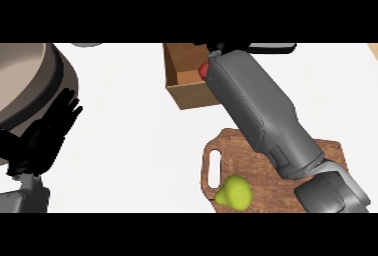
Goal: Pick the bell pepper from the cutting board and place it in the cardboard box
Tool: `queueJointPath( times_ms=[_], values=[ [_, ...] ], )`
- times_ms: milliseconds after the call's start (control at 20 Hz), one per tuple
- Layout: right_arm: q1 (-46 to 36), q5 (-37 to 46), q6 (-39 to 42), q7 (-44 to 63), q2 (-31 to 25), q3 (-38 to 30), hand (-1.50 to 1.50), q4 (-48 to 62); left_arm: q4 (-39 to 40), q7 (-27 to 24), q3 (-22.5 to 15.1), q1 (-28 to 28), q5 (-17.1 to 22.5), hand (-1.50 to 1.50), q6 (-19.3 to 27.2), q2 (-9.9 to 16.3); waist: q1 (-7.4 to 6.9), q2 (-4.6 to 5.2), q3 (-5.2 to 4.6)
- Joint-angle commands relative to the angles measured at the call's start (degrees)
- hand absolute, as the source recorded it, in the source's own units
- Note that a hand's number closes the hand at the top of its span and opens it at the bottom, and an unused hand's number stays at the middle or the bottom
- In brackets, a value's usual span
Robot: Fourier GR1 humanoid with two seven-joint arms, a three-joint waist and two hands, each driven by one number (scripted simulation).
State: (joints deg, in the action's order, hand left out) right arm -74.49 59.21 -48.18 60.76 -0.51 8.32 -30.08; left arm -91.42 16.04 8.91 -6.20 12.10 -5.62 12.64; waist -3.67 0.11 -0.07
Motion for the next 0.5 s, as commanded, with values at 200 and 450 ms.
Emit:
queueJointPath(
  times_ms=[200,450],
  values=[
    [4.2,2.1,-11.9,12.9,0.5,1.3,-1.50,-6.9,-0.5,0.3,2.0,2.9,0.7,0.00,0.1,0.7,3.17,-1.01,0.01],
    [12.2,1.8,-7.8,13.7,0.5,7.7,-1.50,-18.3,-1.8,1.5,4.3,2.3,1.9,0.00,0.2,2.4,4.36,-1.29,0.05]
  ],
)
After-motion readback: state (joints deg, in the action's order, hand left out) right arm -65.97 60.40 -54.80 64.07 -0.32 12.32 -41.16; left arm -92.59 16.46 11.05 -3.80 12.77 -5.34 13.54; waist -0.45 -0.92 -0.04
